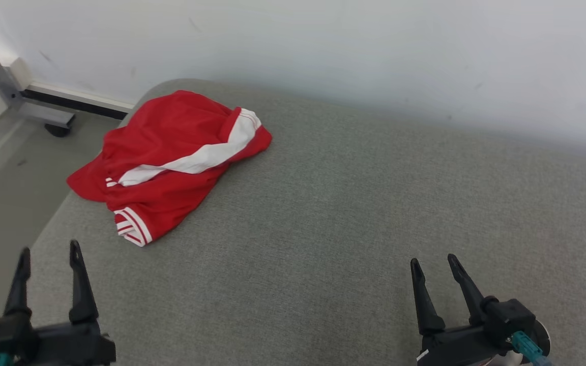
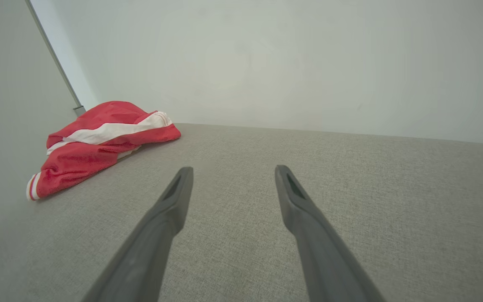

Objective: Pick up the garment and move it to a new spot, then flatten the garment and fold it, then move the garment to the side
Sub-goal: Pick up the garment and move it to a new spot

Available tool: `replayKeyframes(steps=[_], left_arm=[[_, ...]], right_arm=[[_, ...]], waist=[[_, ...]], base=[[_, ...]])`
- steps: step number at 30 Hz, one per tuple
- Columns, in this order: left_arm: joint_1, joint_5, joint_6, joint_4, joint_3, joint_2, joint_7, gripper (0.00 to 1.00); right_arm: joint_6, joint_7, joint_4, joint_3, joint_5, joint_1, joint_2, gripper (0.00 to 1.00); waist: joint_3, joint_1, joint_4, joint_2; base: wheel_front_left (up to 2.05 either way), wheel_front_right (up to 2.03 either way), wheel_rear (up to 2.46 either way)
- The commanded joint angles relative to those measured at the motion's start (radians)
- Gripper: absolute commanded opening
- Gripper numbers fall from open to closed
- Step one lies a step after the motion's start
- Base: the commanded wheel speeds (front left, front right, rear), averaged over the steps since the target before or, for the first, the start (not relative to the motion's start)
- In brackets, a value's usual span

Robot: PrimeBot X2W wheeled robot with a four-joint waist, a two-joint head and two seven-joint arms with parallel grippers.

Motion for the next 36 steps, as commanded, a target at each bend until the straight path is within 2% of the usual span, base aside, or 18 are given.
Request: replayKeyframes(steps=[1, 4, 12, 18, 24, 29, 36], left_arm=[[-0.041, -0.013, -0.006, 0.003, 0.011, 0.008, -0.004, 1.0], [-0.098, -0.015, -0.014, 0.018, 0.017, 0.029, -0.004, 1.0], [-0.35, -0.042, -0.035, 0.061, 0.06, 0.1, -0.004, 1.0], [-0.484, -0.066, -0.038, 0.133, 0.106, 0.154, -0.003, 1.0], [-0.557, -0.092, -0.055, 0.271, 0.139, 0.228, -0.003, 1.0], [-0.602, -0.106, -0.067, 0.409, 0.124, 0.284, 0.028, 1.0], [-0.655, -0.148, -0.08, 0.591, 0.07, 0.329, 0.153, 1.0]], right_arm=[[-0.002, -0.001, -0.011, 0.001, -0.009, -0.018, 0.0, 1.0], [-0.002, -0.001, -0.025, -0.006, -0.023, -0.031, 0.0, 1.0], [-0.002, -0.001, -0.101, -0.046, -0.081, -0.101, 0.0, 1.0], [-0.002, -0.001, -0.178, -0.068, -0.096, -0.102, 0.0, 1.0], [-0.002, -0.001, -0.237, -0.067, -0.094, -0.101, 0.001, 1.0], [-0.002, -0.001, -0.252, -0.062, -0.089, -0.096, 0.001, 1.0], [-0.002, -0.001, -0.246, -0.053, -0.08, -0.102, 0.001, 1.0]], waist=[[0.062, 0.0, -0.067, 0.0], [0.091, 0.0, -0.097, 0.0], [0.25, 0.0, -0.217, 0.0], [0.324, 0.0, -0.274, 0.0], [0.36, 0.0, -0.306, 0.0], [0.369, 0.0, -0.316, 0.0], [0.369, 0.0, -0.325, 0.0]], base=[[0.0, 0.0, 0.0], [0.0, 0.0, 0.0], [0.0, 0.0, 0.0], [0.0, 0.0, 0.0], [0.0, 0.0, 0.0], [0.0, 0.0, 0.0], [0.0, 0.0, 0.0]])
